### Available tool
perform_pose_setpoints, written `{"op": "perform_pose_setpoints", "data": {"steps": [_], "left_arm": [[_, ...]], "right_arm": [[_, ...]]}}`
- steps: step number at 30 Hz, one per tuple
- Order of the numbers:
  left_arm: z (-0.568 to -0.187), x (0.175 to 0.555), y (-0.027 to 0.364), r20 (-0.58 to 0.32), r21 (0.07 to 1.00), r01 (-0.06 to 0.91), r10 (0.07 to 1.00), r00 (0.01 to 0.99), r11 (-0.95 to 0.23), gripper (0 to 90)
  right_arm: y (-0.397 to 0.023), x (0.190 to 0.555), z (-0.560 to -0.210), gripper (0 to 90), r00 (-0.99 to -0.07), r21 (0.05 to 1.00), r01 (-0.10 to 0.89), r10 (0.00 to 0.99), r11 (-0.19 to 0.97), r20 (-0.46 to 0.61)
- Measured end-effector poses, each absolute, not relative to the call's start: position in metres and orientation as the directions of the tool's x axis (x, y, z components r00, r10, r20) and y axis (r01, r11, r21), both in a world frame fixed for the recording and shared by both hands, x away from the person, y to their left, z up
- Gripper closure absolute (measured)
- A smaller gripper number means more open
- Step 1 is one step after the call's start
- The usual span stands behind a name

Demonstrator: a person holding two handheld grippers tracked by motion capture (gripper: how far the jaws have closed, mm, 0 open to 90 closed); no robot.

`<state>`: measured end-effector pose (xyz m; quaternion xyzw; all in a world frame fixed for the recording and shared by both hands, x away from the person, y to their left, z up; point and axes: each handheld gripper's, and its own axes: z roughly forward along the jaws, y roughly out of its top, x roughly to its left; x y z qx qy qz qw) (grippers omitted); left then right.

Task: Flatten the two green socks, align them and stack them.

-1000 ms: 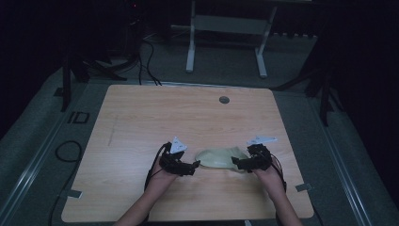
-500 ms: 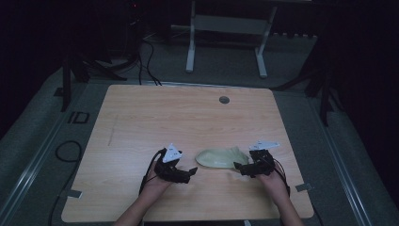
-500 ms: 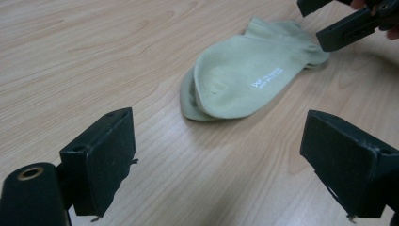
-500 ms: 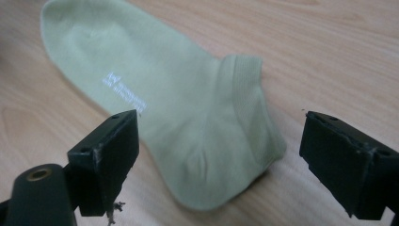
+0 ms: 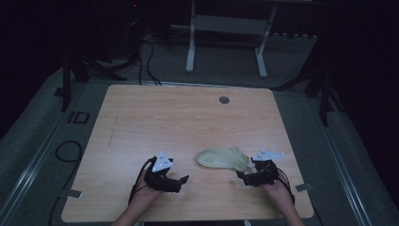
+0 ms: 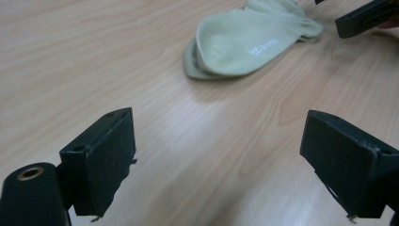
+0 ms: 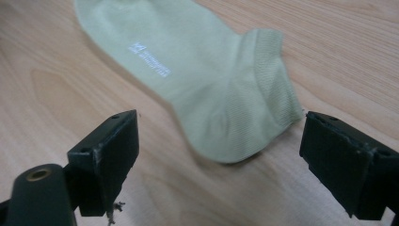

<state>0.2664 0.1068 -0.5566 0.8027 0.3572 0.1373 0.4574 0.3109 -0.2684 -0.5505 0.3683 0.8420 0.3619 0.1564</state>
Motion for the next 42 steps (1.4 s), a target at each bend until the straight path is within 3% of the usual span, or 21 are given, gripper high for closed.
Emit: {"op": "perform_pose_setpoints", "data": {"steps": [22, 42], "left_arm": [[-0.569, 0.238, 0.145, -0.075, 0.824, 0.467, 0.755, 0.651, -0.321, 10.7], [-0.575, 0.223, 0.152, -0.032, 0.817, 0.47, 0.789, 0.613, -0.333, 7.3]], "right_arm": [[-0.287, 0.257, -0.558, 12.1, -0.667, 0.752, 0.479, 0.745, 0.453, -0.024], [-0.314, 0.243, -0.562, 12.3, -0.611, 0.763, 0.487, 0.79, 0.426, -0.051]]}}
